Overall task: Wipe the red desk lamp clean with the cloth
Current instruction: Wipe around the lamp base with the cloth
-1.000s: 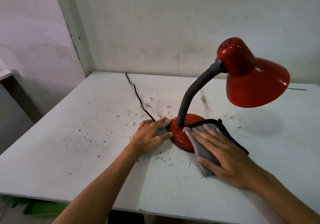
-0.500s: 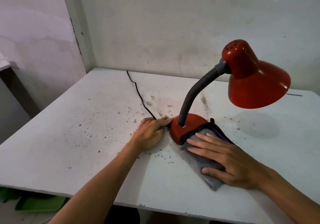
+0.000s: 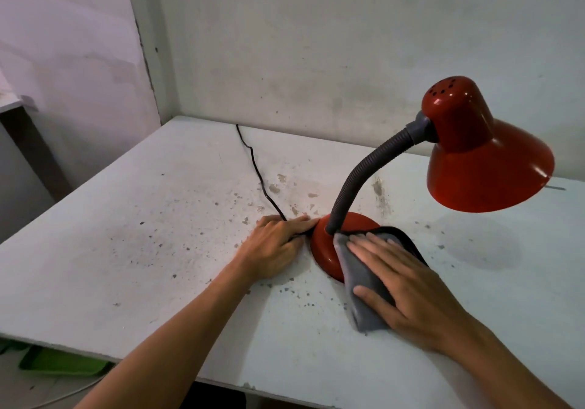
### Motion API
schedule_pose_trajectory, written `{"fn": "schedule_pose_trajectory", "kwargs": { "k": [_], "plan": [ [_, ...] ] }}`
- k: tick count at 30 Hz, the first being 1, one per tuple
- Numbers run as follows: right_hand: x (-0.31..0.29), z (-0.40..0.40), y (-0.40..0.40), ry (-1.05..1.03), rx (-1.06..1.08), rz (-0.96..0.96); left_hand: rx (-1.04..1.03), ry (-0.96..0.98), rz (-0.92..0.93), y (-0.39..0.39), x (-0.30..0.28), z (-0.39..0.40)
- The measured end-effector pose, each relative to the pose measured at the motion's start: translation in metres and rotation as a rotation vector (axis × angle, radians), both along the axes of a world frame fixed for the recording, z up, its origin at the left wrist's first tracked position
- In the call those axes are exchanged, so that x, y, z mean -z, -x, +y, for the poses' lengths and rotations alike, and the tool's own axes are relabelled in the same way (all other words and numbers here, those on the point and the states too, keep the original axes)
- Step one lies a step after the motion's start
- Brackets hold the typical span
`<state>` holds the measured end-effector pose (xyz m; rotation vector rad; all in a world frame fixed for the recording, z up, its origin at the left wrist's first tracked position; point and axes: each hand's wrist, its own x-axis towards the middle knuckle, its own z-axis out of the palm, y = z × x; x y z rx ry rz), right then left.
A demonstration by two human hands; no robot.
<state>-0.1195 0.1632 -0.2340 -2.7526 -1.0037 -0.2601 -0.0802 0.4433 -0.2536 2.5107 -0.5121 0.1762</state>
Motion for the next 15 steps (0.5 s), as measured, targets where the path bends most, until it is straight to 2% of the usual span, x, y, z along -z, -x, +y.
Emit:
{"fn": "schedule_pose_trajectory", "kwargs": {
  "k": [5, 15],
  "plan": [
    [-0.01, 0.029, -0.013, -0.007, 0.132, 0.028, -0.005, 0.001, 0.021, 0.003, -0.005, -0.001],
    [0.002, 0.033, 0.019, -0.063, 0.094, -0.025, -0.022, -0.013, 0.039, 0.005, -0.007, -0.003]
  ]
}}
